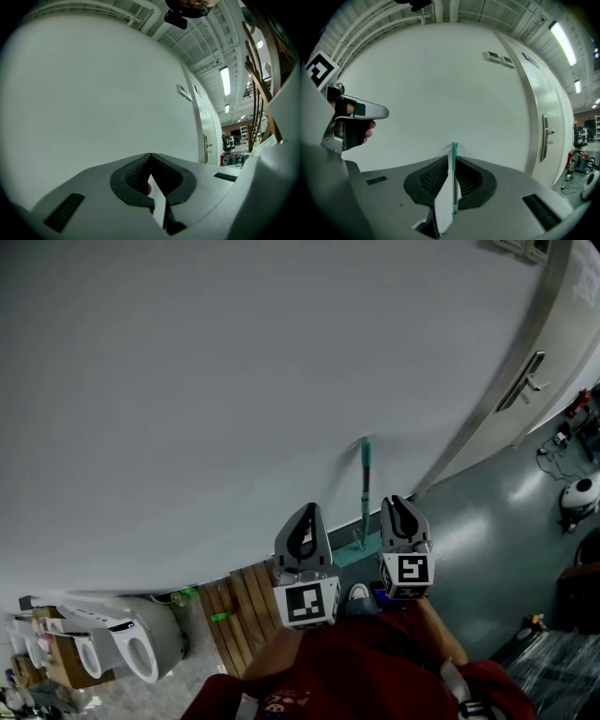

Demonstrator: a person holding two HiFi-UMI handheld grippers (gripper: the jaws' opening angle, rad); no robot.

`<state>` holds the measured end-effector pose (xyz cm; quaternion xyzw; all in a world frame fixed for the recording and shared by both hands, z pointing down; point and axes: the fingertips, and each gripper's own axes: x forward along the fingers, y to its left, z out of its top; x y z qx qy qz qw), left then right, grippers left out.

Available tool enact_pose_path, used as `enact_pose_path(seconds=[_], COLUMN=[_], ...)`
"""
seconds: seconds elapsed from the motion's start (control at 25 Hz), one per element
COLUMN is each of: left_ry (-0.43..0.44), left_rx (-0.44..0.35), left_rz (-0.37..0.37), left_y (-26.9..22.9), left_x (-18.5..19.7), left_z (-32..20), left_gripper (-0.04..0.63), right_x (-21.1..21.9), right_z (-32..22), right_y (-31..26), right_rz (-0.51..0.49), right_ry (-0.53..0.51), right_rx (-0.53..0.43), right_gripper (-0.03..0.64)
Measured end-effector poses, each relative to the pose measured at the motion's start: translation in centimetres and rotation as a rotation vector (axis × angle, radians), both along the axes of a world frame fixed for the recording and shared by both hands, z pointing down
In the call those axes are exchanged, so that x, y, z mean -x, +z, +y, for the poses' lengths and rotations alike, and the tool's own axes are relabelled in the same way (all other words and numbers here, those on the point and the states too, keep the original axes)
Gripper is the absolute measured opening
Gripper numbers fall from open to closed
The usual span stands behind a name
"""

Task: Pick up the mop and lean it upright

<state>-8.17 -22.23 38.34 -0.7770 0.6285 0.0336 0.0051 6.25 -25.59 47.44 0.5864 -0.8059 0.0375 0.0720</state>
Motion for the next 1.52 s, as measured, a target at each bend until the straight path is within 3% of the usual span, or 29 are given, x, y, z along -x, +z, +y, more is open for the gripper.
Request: enact_pose_path(seconds=[0.2,0.44,0.96,1.52], left_ry=[0.011,0.007,0.013,0.018], left_rx=[0.002,0.004,-0.019,-0.013], left_rz=[-0.011,-0.007,-0.019,-0.015], left_y=[0.4,0.5,-0.4,-0.5], left_x=[0.0,0.1,0.0,0.0], left_z=[-0.2,-0.2,0.2,0.4], left_gripper=[0.014,0.014,0.014,0.014], right_x=[0.9,1.1,0.7,0.7], right_z=[0.4,0.5,1.5,1.5], right_y=[-0.9,-2.3,-8.1,-8.4], right_rz=[-0.059,-0.034,-0.082,-0.054], right_ry=[-0.039,-0.025,-0.05,-0.04], right_rx=[-0.006,-0.017,-0.093,-0.1], right_gripper=[0.025,0.021,0.018,0.018])
